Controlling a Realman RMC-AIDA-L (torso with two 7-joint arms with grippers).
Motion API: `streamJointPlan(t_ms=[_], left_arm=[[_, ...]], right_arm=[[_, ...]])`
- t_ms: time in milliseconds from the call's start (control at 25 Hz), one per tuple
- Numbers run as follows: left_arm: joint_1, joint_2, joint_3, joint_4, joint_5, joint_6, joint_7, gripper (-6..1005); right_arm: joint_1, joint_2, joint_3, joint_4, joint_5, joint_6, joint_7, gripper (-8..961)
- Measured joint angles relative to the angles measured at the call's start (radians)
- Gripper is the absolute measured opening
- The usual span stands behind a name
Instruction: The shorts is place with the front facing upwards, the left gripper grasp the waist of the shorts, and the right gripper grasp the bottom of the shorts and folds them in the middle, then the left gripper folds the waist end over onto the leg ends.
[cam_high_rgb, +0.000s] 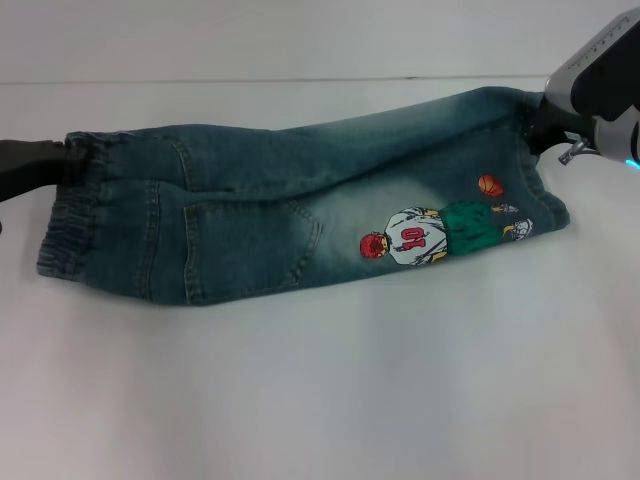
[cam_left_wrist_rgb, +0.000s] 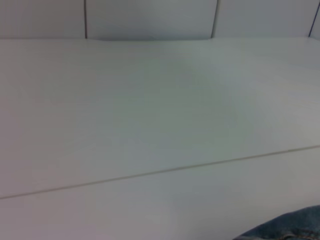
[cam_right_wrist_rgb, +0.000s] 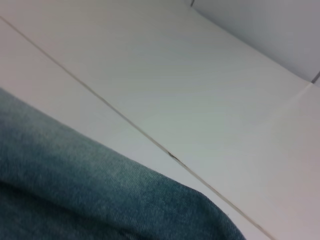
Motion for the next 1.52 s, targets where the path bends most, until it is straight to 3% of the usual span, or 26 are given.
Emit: streamJointPlan(t_ms=[400,560,840,960,1200,1400,1520], left_arm=[[0.002,-0.002,0.092,-0.018,-0.001,-0.094,0.042,78],[-0.020,-0.004,0.110,-0.063,-0.003,-0.174,0.044,107],[-0.017,-0.001,0.153,-0.061,0.019,-0.183,0.044,356],[-0.001,-0.001,0.161,-0.039,0.020,-0.180,0.042,494],[0.030,0.002,0.163,-0.011,0.022,-0.164,0.043,752],[0.075,0.003,0.154,0.059,0.011,-0.123,0.048,884],[0.136,-0.002,0.151,0.144,-0.080,-0.049,0.073,910]], right_arm=[[-0.004,0.000,-0.017,0.021,0.010,0.026,-0.002,44],[-0.002,0.000,-0.046,0.036,0.009,0.055,-0.003,109],[-0.023,-0.001,-0.089,0.035,0.009,0.068,0.006,222],[-0.031,-0.003,-0.089,0.028,0.010,0.059,0.007,468],[-0.068,-0.006,-0.082,-0.024,0.011,0.019,0.007,715],[-0.123,-0.002,-0.085,-0.115,0.052,-0.039,0.008,844],[-0.174,-0.006,-0.081,-0.193,0.125,-0.146,-0.004,842]])
